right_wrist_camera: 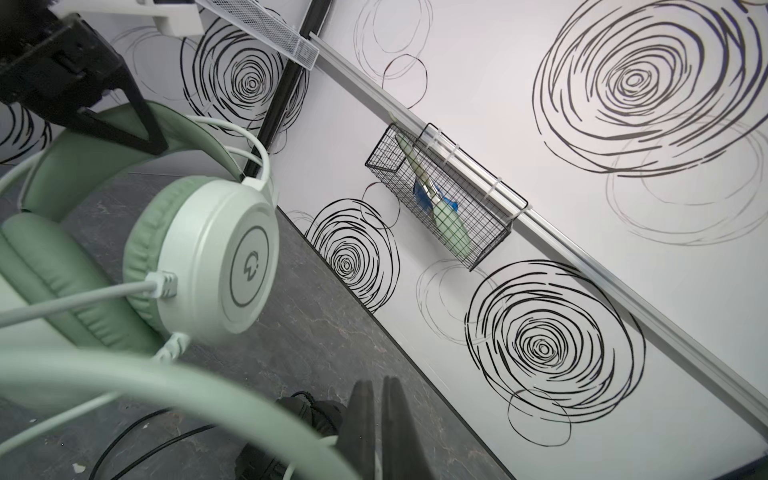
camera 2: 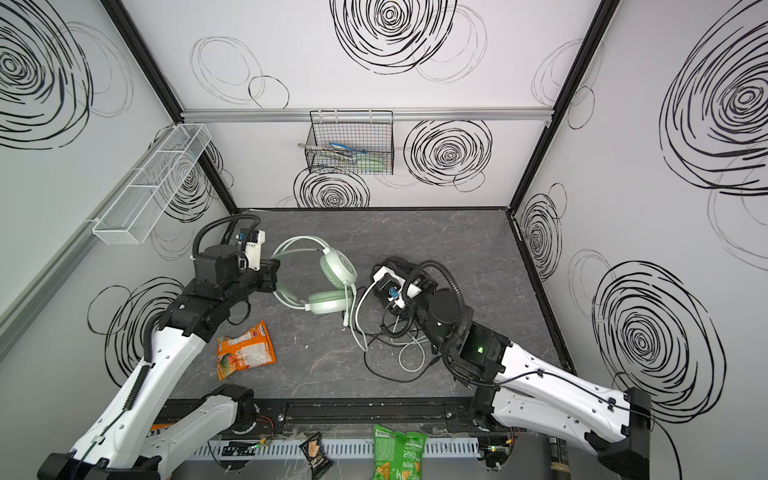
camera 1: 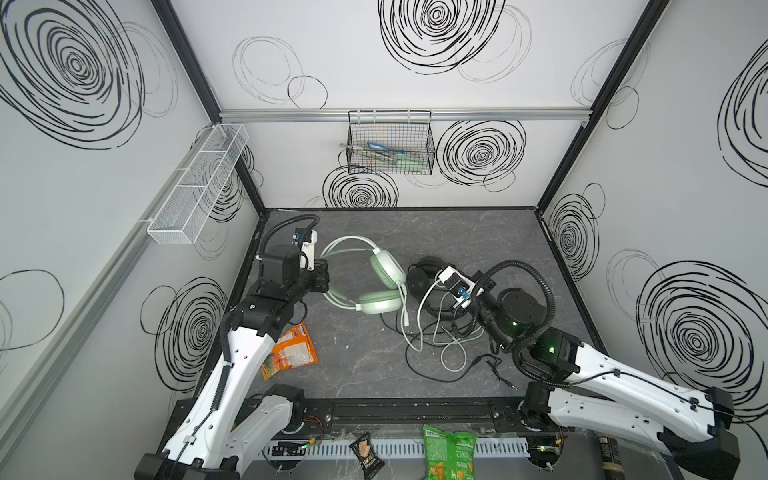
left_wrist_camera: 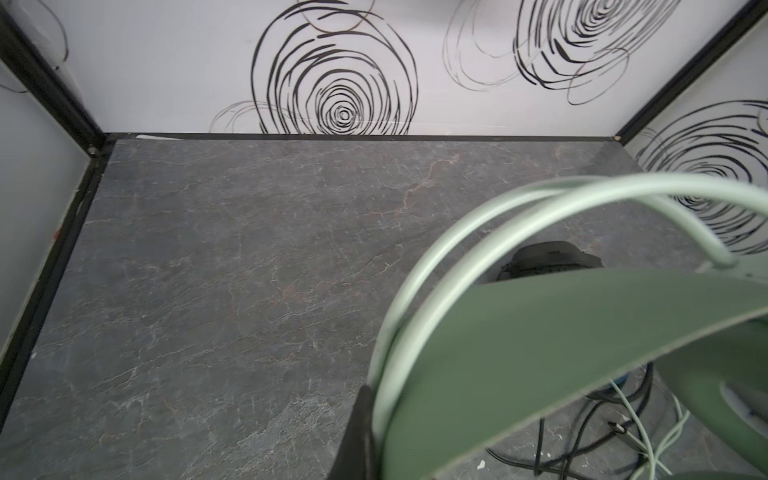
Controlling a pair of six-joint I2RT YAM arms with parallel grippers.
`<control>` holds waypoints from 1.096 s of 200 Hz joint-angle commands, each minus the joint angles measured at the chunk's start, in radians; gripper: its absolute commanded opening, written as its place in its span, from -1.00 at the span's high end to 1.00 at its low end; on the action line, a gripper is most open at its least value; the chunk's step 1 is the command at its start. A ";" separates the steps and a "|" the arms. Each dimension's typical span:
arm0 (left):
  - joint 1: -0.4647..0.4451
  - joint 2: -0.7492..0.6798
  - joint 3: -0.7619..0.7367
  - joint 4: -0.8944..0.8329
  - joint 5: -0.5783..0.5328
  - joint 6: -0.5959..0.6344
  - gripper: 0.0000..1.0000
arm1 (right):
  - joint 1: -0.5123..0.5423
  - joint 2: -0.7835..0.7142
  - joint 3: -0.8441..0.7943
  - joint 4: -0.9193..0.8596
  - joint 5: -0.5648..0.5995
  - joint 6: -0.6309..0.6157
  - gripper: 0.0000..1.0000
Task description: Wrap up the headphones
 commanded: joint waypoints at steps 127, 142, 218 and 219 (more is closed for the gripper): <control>-0.186 -0.109 -0.064 0.211 0.138 0.093 1.00 | 0.043 0.007 0.127 -0.090 -0.266 -0.097 1.00; -0.195 -0.112 -0.066 0.215 0.147 0.095 1.00 | 0.043 0.021 0.138 -0.099 -0.269 -0.091 1.00; -0.249 -0.140 -0.078 0.183 0.179 0.107 1.00 | 0.042 0.190 0.237 -0.120 -0.064 -0.086 1.00; -0.250 -0.141 -0.078 0.183 0.179 0.107 1.00 | 0.042 0.193 0.237 -0.120 -0.062 -0.085 1.00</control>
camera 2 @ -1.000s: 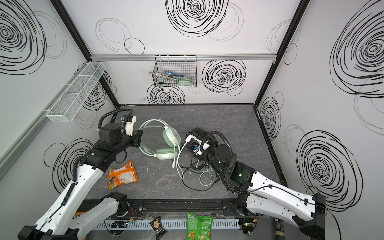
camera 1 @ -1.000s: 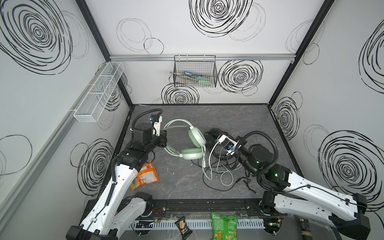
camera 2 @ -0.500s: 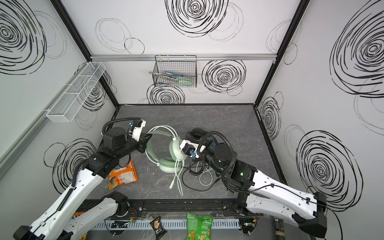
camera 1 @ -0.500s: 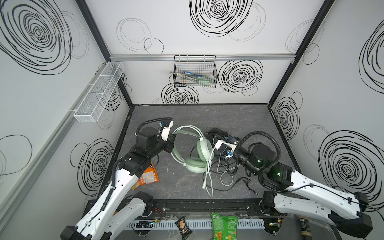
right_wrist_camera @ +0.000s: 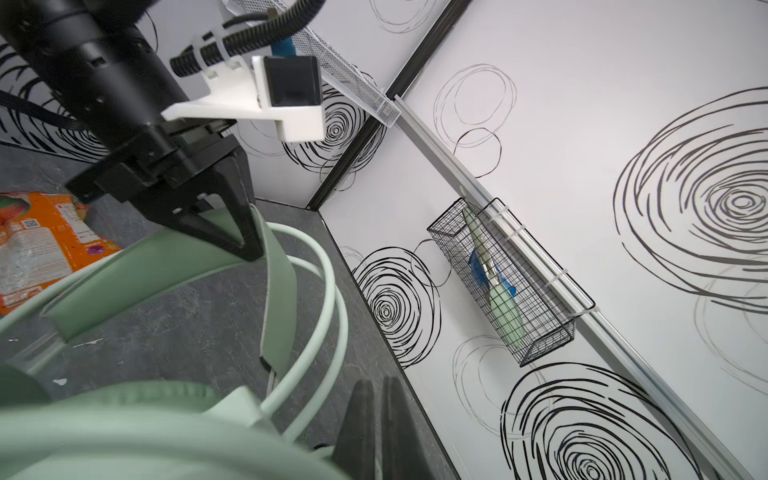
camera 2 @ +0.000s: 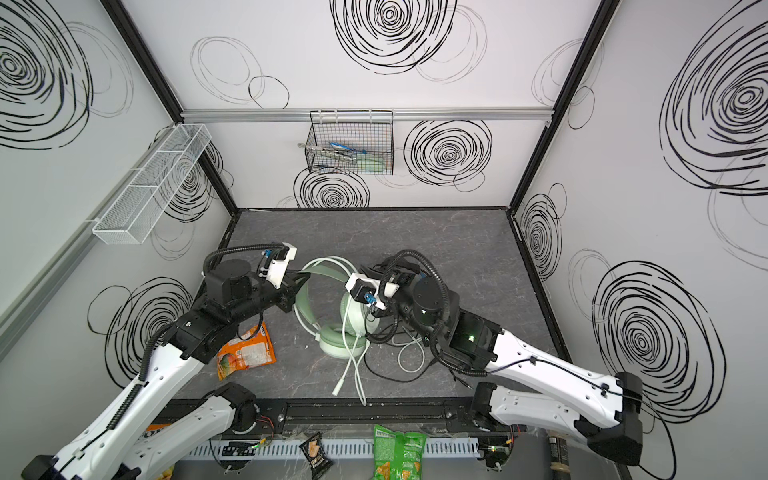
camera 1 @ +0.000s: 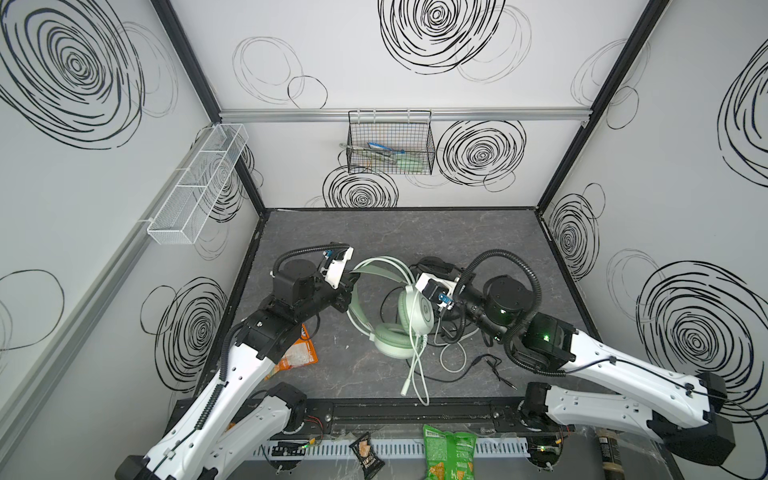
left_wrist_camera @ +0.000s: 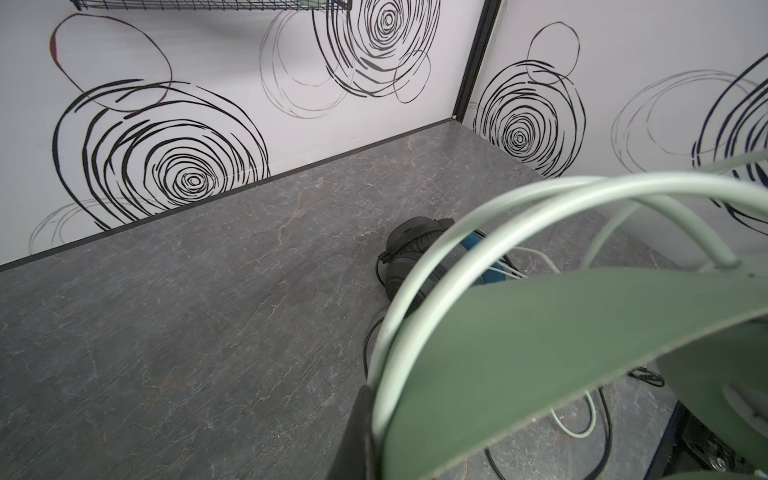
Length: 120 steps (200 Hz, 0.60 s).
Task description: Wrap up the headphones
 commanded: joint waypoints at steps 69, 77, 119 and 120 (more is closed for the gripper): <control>-0.054 -0.068 -0.035 0.117 0.157 -0.032 1.00 | -0.021 0.134 0.107 -0.060 0.215 0.059 1.00; -0.057 -0.072 -0.041 0.126 0.171 -0.040 1.00 | -0.029 0.133 0.111 -0.065 0.213 0.076 1.00; -0.057 -0.090 -0.074 0.177 0.210 -0.087 1.00 | -0.059 0.106 0.103 -0.067 0.176 0.129 1.00; -0.058 -0.090 -0.074 0.179 0.211 -0.089 1.00 | -0.059 0.105 0.102 -0.066 0.175 0.130 1.00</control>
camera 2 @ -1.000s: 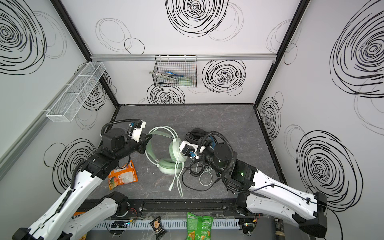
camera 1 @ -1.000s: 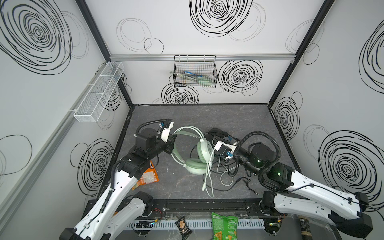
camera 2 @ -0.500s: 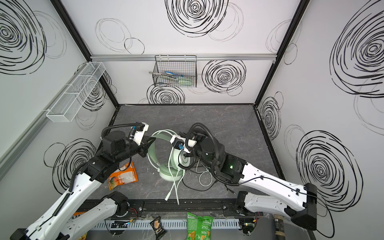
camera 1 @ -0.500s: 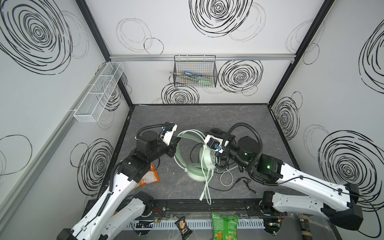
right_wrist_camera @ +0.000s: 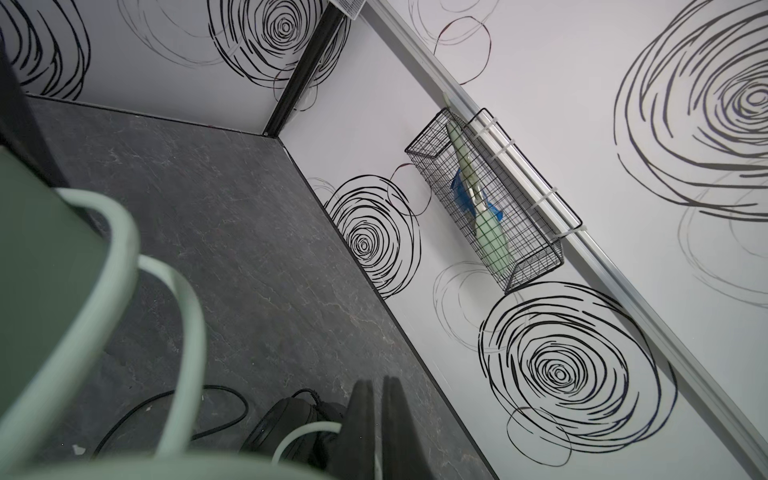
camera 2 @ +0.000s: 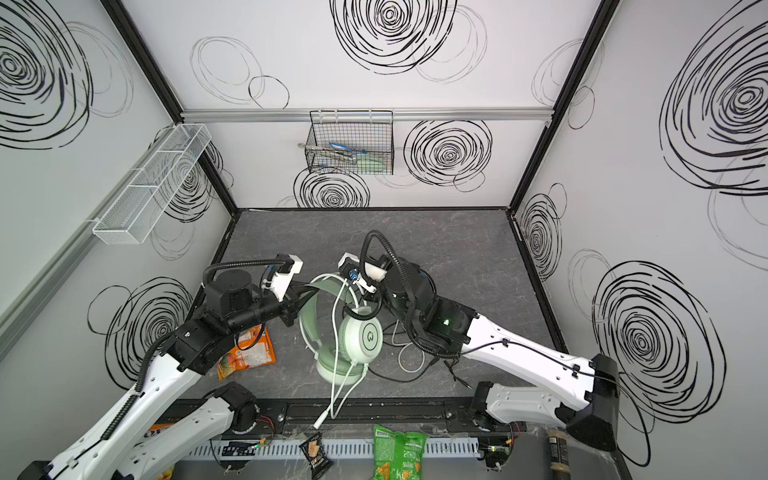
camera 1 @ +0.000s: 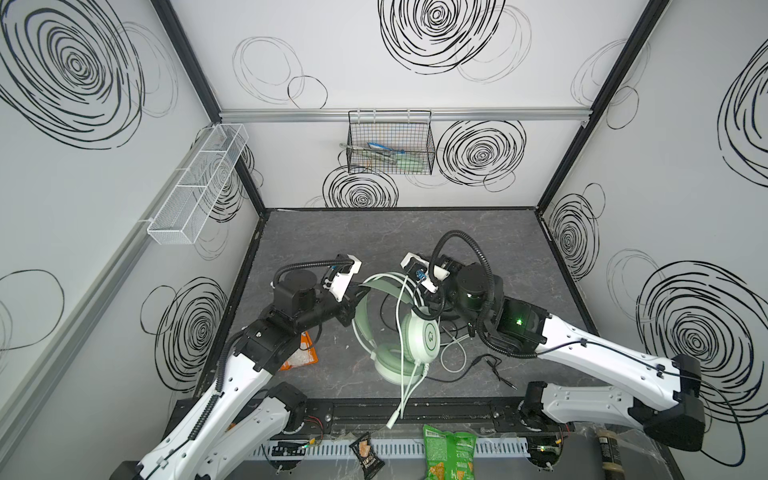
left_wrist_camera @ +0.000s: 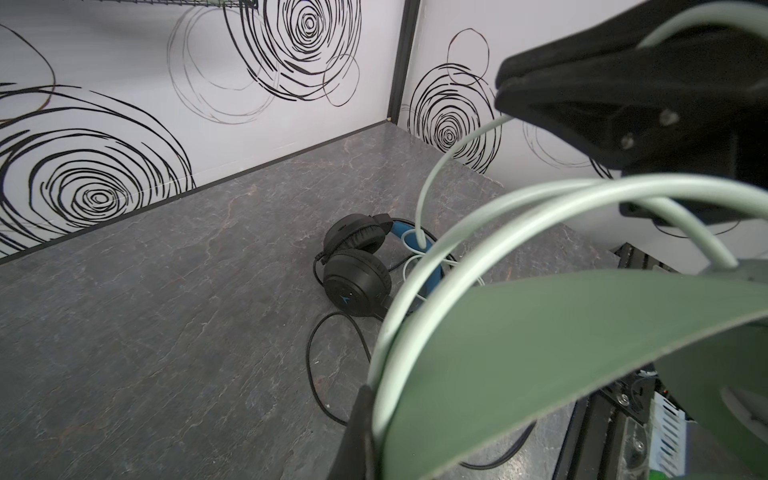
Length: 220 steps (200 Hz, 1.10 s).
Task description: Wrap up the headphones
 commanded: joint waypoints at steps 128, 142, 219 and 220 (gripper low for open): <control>-0.002 -0.045 -0.017 0.358 0.219 -0.281 1.00 | -0.099 -0.100 -0.067 0.078 -0.152 0.138 0.74; -0.001 -0.039 -0.009 0.367 0.220 -0.294 1.00 | -0.100 -0.129 -0.102 0.124 -0.199 0.139 0.63; 0.000 -0.040 0.029 0.425 0.195 -0.377 1.00 | -0.120 -0.174 -0.245 0.353 -0.386 0.162 0.42; 0.000 -0.041 0.029 0.425 0.194 -0.377 1.00 | -0.121 -0.174 -0.247 0.356 -0.389 0.163 0.42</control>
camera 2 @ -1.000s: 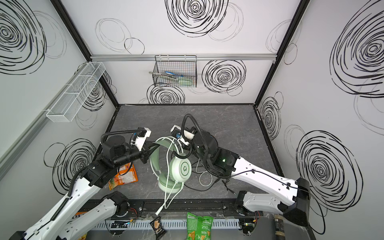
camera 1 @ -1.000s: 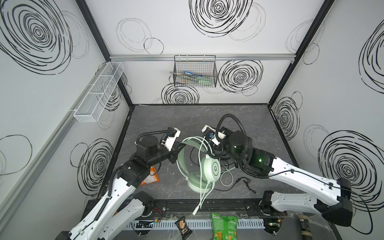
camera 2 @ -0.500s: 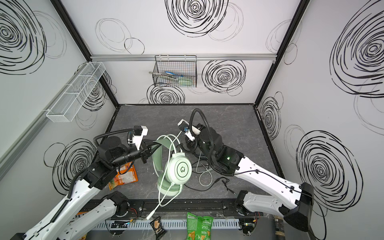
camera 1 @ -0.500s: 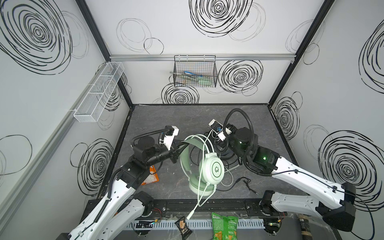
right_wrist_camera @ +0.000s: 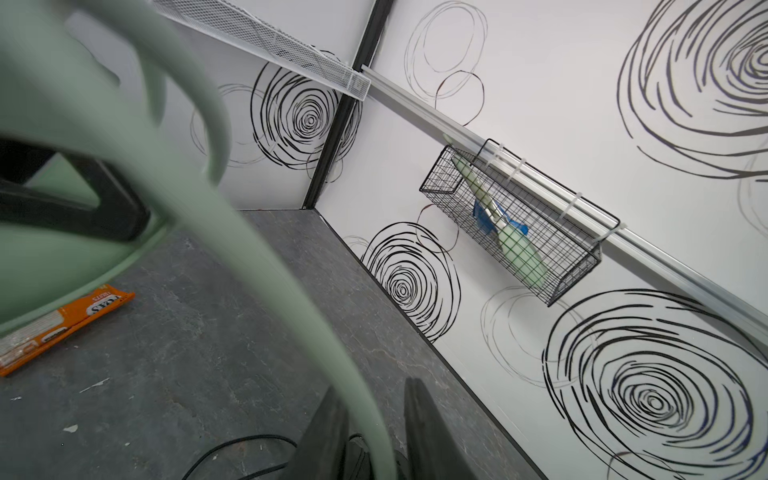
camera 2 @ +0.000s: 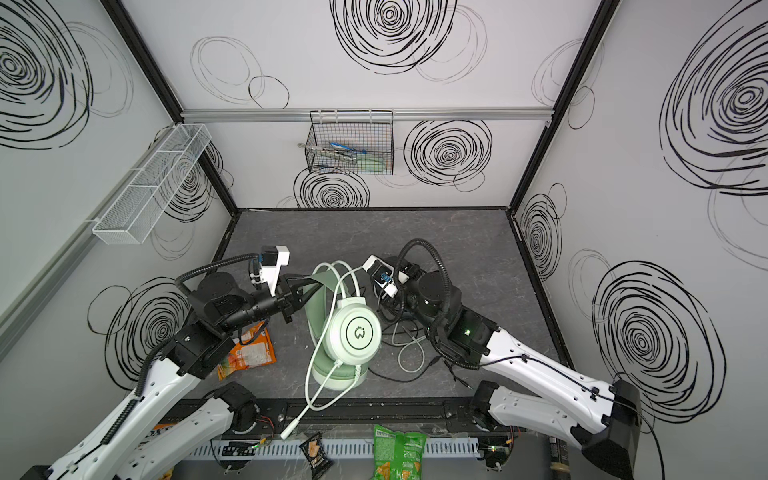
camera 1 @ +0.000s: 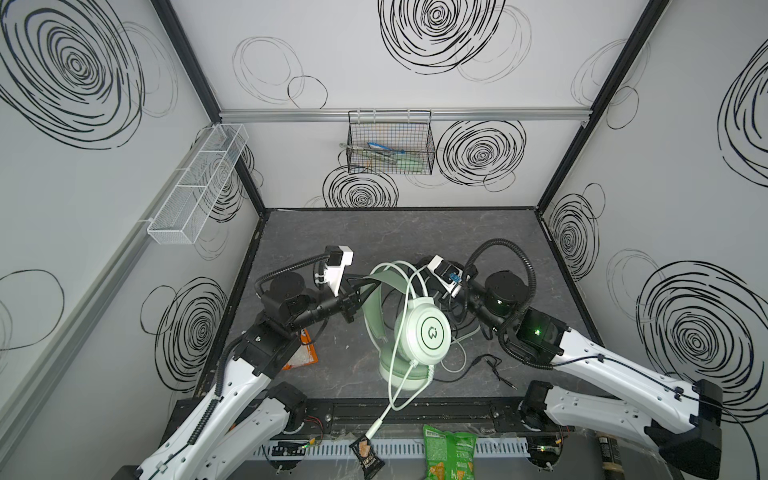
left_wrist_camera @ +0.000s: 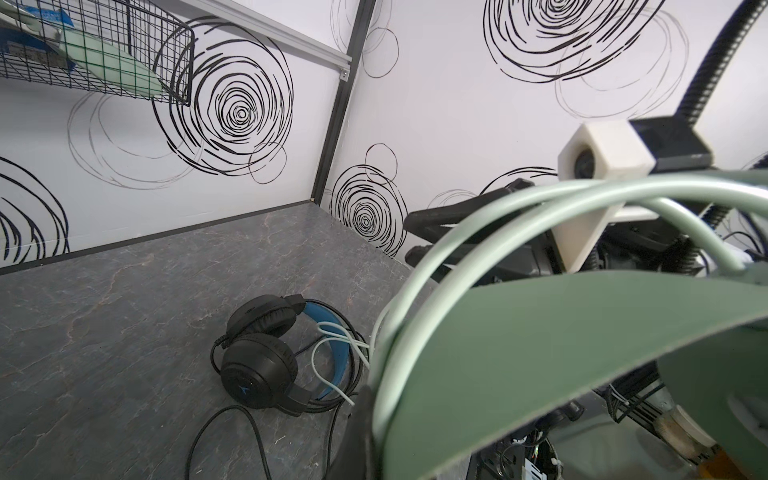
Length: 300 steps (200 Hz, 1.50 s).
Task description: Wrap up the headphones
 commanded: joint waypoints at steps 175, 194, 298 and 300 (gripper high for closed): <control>-0.005 -0.032 0.089 0.291 -0.009 -0.305 1.00 | -0.045 0.098 -0.165 0.462 -0.332 0.131 0.03; -0.003 -0.034 0.090 0.286 -0.036 -0.315 1.00 | -0.045 0.110 -0.174 0.478 -0.339 0.145 0.03; -0.003 -0.019 0.125 0.332 -0.109 -0.398 1.00 | -0.049 0.159 -0.217 0.540 -0.322 0.262 -0.02; -0.003 -0.019 0.127 0.331 -0.110 -0.398 1.00 | -0.048 0.160 -0.219 0.542 -0.323 0.263 -0.02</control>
